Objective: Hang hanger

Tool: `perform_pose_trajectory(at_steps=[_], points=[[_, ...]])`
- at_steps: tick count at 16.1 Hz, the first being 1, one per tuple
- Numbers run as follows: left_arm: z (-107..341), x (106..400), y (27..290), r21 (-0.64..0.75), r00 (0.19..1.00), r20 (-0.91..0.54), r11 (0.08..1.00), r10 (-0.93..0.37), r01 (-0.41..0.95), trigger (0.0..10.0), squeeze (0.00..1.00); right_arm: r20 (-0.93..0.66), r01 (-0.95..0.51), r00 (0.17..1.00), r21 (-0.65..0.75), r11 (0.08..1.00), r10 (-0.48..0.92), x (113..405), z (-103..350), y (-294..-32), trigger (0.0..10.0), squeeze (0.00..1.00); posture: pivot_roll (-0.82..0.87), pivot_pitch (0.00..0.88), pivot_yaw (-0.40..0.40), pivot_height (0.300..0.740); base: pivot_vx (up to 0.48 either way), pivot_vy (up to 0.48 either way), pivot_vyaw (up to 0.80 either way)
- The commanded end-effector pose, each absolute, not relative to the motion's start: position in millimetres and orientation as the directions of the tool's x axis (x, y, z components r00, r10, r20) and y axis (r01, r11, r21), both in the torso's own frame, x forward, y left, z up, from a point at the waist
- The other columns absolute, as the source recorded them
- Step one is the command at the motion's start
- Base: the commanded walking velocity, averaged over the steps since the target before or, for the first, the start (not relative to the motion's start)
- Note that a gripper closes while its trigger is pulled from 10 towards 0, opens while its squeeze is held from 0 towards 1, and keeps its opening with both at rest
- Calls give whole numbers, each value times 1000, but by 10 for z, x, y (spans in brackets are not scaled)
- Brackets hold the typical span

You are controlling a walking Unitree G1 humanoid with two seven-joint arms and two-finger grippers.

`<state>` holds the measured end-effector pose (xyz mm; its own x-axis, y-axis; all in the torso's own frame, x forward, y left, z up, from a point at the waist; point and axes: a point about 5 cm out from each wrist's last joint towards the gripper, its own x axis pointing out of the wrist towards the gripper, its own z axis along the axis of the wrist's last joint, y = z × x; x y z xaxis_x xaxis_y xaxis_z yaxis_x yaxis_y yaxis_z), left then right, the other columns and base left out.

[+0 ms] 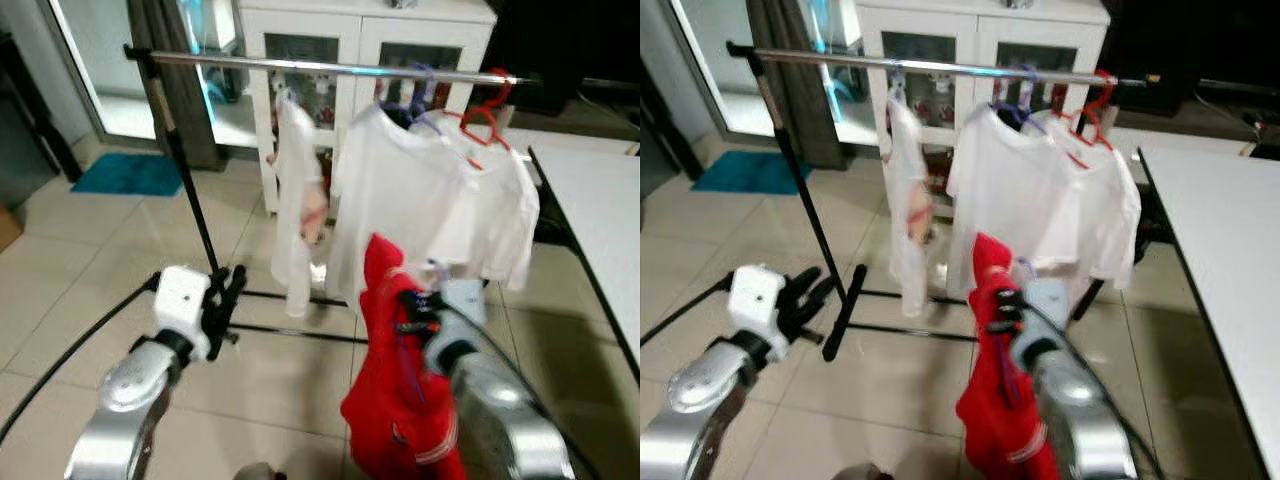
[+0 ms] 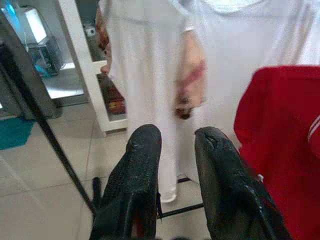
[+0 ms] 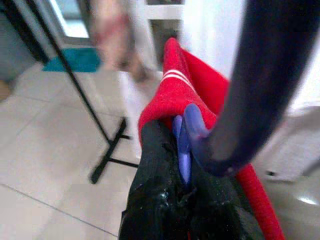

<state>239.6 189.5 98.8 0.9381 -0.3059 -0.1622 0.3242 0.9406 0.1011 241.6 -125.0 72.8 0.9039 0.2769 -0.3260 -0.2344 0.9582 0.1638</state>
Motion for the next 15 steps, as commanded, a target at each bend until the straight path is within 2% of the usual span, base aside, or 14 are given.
perform_pose_trajectory(at_steps=[1,7,11,12,13,15], points=[[1012,2398,1863,103,937,-151,938,-315,331,10000,0,-298,-241,913,159,957,279,2439,810,-1280,10000,0,14,0,6,740,0,446,0],[1030,2432,1893,106,941,-152,942,-301,318,10000,0,-287,-255,910,180,950,299,2446,855,-1236,10000,0,17,0,12,740,0,448,0],[1108,2486,1874,91,951,-130,952,-280,293,10000,0,-243,-299,912,160,941,331,2465,950,-1194,10000,0,19,0,3,740,0,0,0],[1130,2499,1861,85,952,-110,952,-284,294,10000,0,-240,-298,913,162,941,330,2478,970,-1192,10000,0,18,0,-1,740,0,0,800],[1148,2508,1851,69,953,-94,953,-287,294,10000,0,-240,-287,915,172,942,323,2491,972,-1193,10000,0,18,0,-3,740,285,0,800],[1152,2513,1845,63,953,-95,954,-287,294,10000,0,-239,-263,922,193,945,305,2507,970,-1208,10000,0,19,0,-4,740,373,0,0]])
